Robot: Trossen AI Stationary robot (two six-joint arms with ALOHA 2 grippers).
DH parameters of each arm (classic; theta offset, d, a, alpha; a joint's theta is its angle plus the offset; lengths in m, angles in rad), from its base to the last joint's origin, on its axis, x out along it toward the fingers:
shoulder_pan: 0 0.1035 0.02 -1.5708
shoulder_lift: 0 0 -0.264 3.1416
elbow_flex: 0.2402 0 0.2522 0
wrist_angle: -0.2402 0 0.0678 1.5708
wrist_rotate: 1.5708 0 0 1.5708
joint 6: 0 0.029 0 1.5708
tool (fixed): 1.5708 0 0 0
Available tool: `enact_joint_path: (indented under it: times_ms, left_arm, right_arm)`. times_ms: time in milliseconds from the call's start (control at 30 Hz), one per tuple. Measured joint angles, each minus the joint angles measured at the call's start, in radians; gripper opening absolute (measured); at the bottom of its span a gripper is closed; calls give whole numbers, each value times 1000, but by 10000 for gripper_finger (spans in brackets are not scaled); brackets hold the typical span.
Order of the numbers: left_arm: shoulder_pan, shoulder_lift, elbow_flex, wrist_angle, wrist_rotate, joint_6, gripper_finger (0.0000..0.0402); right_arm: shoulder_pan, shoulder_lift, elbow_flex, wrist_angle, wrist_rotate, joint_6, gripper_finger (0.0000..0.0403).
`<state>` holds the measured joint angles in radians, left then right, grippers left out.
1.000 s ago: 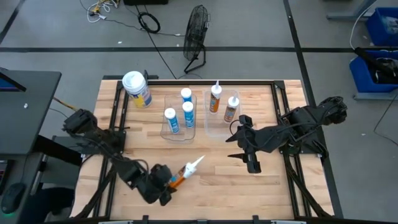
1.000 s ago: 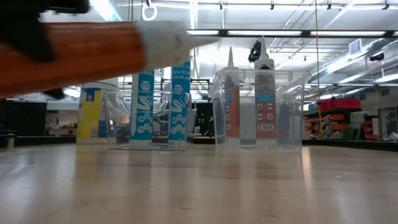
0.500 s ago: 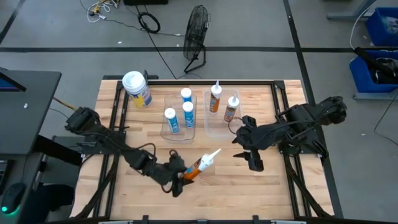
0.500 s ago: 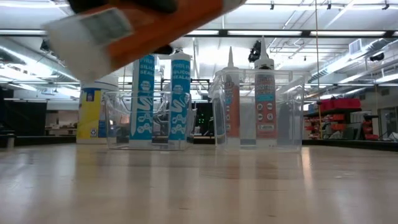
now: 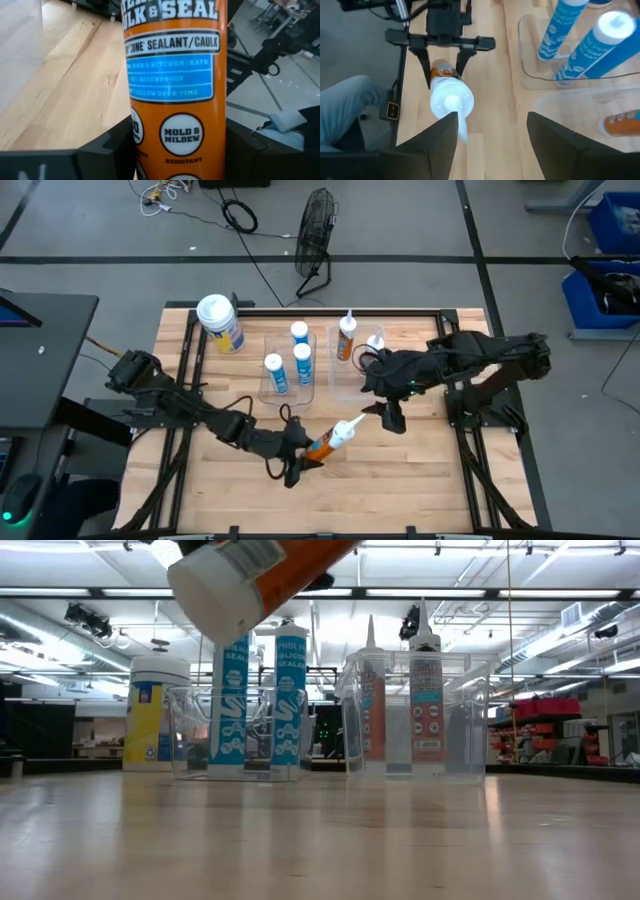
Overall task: Pick & place silicon tubes, Sealant and Lysol wipes
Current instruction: Put the orange sealant into the right transparent bin
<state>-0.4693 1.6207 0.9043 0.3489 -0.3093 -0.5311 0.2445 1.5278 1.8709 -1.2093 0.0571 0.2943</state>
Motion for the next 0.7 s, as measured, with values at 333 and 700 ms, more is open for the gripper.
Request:
enact_joint_path:
  times_ms: [333,700]
  left_arm:
    - [1,0,0,10,6,19,217]
    - [2,0,0,42,4,54,218]
  right_arm:
    - [-8,72,0,-5,-99,-23,242]
    - [19,82,0,-3,-155,-34,242]
